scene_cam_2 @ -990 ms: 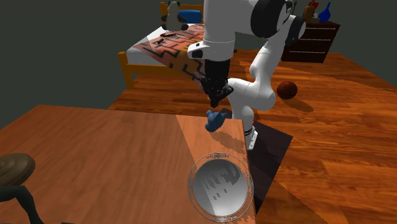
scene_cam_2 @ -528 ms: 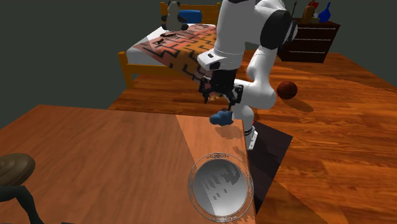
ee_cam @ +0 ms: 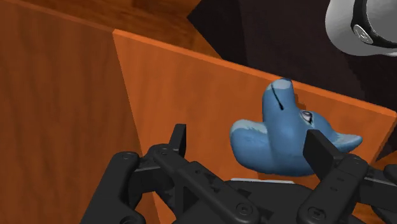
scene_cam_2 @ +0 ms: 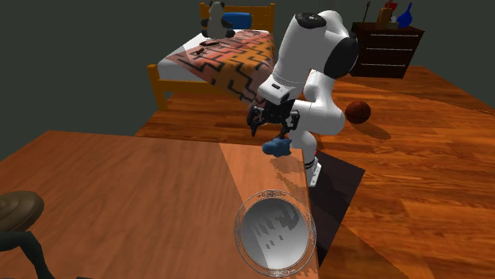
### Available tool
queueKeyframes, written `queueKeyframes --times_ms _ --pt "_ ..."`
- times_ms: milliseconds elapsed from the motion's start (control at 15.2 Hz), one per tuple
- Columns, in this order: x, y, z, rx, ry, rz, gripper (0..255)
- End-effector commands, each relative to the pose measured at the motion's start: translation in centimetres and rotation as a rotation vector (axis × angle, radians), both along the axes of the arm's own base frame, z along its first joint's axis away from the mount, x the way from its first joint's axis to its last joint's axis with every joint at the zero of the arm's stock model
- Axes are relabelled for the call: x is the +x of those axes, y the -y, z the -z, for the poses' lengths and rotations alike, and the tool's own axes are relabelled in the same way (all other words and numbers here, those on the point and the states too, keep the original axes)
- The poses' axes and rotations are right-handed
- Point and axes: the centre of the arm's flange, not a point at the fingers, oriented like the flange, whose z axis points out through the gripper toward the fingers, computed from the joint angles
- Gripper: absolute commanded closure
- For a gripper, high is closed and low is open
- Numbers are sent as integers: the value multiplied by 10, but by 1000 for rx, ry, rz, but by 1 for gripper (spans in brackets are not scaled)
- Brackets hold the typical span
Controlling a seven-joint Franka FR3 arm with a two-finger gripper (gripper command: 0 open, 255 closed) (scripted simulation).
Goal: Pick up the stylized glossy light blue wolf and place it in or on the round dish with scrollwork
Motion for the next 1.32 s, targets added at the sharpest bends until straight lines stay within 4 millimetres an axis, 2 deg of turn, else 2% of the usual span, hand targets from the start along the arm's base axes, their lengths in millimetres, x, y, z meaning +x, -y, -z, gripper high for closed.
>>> queueKeyframes --times_ms 0,66,594,660,726,792,858,924,1056,1122,1188,1254 --pt "0 2 21 -6 -24 -3 0" --pt "0 4 29 -6 -24 -3 0" --pt "0 4 29 -6 -24 -3 0" --pt "-3 12 34 -3 -25 -4 255" --pt "-16 12 29 -3 -26 -4 255" --pt "-8 18 43 0 -25 -5 255" --pt "-14 29 61 6 -25 -10 255" --pt "-9 21 69 2 -25 -10 255" --pt "-14 26 59 7 -25 -11 255" --pt "-5 27 44 7 -25 -11 255" --pt "-6 24 45 6 -24 -11 255" --pt "4 22 31 12 96 -34 255"
